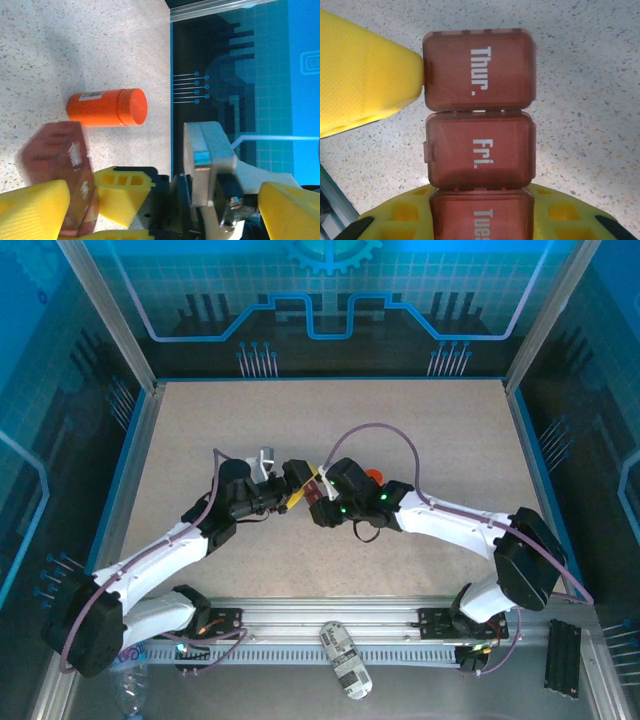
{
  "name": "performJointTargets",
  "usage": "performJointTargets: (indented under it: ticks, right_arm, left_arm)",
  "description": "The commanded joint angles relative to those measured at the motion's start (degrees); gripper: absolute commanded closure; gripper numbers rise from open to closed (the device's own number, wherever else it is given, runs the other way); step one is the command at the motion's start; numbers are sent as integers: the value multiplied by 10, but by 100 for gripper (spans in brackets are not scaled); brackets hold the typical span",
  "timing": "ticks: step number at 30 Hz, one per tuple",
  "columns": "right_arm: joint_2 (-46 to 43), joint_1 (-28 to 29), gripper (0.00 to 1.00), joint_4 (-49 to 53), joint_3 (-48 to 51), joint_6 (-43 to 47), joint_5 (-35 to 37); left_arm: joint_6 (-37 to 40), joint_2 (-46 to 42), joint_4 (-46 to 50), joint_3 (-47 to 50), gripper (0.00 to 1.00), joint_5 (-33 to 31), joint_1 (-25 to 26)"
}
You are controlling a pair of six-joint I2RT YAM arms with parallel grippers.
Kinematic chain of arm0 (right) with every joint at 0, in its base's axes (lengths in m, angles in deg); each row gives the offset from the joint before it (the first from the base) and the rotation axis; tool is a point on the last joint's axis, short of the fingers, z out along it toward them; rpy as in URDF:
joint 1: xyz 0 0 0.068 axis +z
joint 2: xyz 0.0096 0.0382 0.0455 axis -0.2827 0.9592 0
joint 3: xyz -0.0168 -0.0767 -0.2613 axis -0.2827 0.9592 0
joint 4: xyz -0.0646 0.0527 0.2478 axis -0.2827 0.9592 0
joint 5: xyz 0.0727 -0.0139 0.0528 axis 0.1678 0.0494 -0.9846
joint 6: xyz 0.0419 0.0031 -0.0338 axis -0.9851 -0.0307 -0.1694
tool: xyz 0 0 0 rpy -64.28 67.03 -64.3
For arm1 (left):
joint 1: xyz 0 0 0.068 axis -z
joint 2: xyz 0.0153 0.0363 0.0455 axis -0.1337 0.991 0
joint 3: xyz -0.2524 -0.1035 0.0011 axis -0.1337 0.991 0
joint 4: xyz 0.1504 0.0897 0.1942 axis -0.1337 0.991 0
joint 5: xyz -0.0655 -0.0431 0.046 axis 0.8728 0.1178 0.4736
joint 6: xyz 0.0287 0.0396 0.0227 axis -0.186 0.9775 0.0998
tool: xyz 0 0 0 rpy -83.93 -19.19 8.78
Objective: Sort the pills into containers
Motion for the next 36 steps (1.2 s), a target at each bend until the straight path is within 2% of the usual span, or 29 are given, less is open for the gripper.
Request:
performJointTargets:
  ticks: [1,7,11,14,26,36]
  right_arm:
    - [11,9,71,-16,-6,2,-4]
    - [13,13,71,-19,-4,1,0]
    - [10,12,71,1,-7,4,29]
    - [7,15,71,17,-10,13,58]
    - [2,84,71,58,-48,41,223]
    - [6,95,71,57,-64,43,240]
  left_arm:
    - [-7,4,-16,-20,2,-2,8]
    - [1,-2,-5,-23,2,-15,12]
    - [11,-44,74,-21,1,-88,13]
    - [14,-68,99,-15,1,-113,12]
    - [-27,-65,72,10,1,-108,14]
    - [-43,-65,51,17,1,-100,15]
